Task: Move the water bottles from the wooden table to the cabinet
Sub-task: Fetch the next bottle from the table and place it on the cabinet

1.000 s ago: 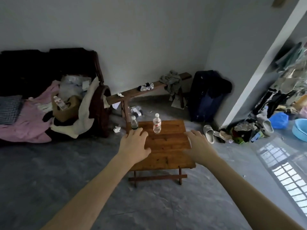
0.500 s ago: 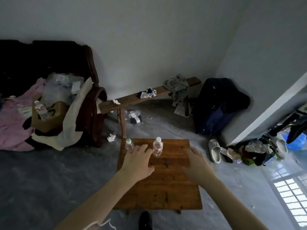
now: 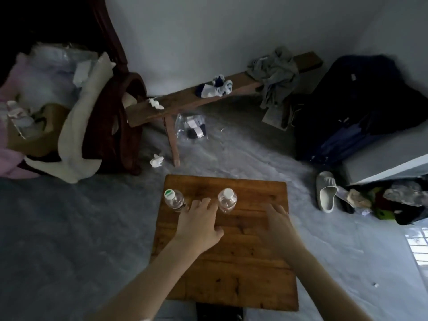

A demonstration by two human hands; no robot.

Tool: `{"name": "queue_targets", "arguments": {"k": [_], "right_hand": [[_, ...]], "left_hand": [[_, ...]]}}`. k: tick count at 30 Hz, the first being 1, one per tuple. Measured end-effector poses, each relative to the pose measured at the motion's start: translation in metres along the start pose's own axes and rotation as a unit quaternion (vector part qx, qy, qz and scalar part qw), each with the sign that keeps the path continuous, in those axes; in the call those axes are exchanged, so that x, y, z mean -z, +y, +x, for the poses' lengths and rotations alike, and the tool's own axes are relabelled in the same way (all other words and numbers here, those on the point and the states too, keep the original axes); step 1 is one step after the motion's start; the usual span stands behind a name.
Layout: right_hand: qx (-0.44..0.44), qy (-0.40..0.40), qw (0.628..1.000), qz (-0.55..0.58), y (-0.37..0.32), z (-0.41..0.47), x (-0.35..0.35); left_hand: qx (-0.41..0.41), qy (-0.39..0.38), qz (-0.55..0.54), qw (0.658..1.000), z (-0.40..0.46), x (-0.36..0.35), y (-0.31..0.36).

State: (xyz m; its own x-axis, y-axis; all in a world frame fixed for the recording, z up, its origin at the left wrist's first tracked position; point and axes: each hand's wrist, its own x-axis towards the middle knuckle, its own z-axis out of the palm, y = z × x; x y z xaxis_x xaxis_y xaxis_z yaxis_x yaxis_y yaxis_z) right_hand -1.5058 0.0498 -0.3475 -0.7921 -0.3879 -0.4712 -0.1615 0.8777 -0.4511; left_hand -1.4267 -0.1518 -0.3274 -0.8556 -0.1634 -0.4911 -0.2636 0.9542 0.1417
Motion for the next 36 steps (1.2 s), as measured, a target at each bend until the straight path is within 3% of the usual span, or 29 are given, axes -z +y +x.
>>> {"name": "queue_targets", "arguments": {"k": [5,11,14,18,21,25,27,29,31,34,36], "right_hand": [[-0.005,-0.048,0.998,-0.038,0.029,0.059,-0.052],[0.009,-0.09,0.994,-0.058,0.059,0.11,-0.106],[-0.003,-0.108,0.992,-0.063,0.069,0.136,-0.126],[-0.019,-0.105,0.993,-0.053,0.078,0.16,-0.147],[-0.011,-0.103,0.993,-0.054,0.081,0.169,-0.158],[-0.008,-0.102,0.994,-0.045,0.085,0.17,-0.166],[-0.029,-0.096,0.995,0.003,0.086,0.166,-0.165],[-0.084,-0.096,0.984,0.125,0.083,0.161,-0.157],[-0.138,-0.104,0.953,0.249,0.077,0.153,-0.145],[-0.147,-0.121,0.917,0.35,0.064,0.135,-0.126],[-0.156,-0.142,0.871,0.443,0.053,0.118,-0.109]], "left_hand": [[0.043,-0.06,-0.038,0.997,0.063,-0.059,-0.007],[0.126,-0.097,-0.175,0.972,0.141,-0.137,-0.024],[0.097,-0.018,-0.335,0.937,0.166,-0.174,-0.023],[0.048,0.084,-0.536,0.839,0.177,-0.206,-0.019],[0.037,0.167,-0.573,0.802,0.178,-0.209,-0.012],[0.01,0.231,-0.565,0.792,0.169,-0.192,-0.011],[-0.018,0.238,-0.557,0.795,0.162,-0.174,-0.014],[-0.051,0.236,-0.554,0.797,0.153,-0.152,-0.016],[-0.079,0.235,-0.551,0.797,0.142,-0.126,-0.016],[-0.097,0.242,-0.538,0.801,0.12,-0.089,-0.009],[-0.111,0.242,-0.533,0.803,0.102,-0.066,-0.001]]}}
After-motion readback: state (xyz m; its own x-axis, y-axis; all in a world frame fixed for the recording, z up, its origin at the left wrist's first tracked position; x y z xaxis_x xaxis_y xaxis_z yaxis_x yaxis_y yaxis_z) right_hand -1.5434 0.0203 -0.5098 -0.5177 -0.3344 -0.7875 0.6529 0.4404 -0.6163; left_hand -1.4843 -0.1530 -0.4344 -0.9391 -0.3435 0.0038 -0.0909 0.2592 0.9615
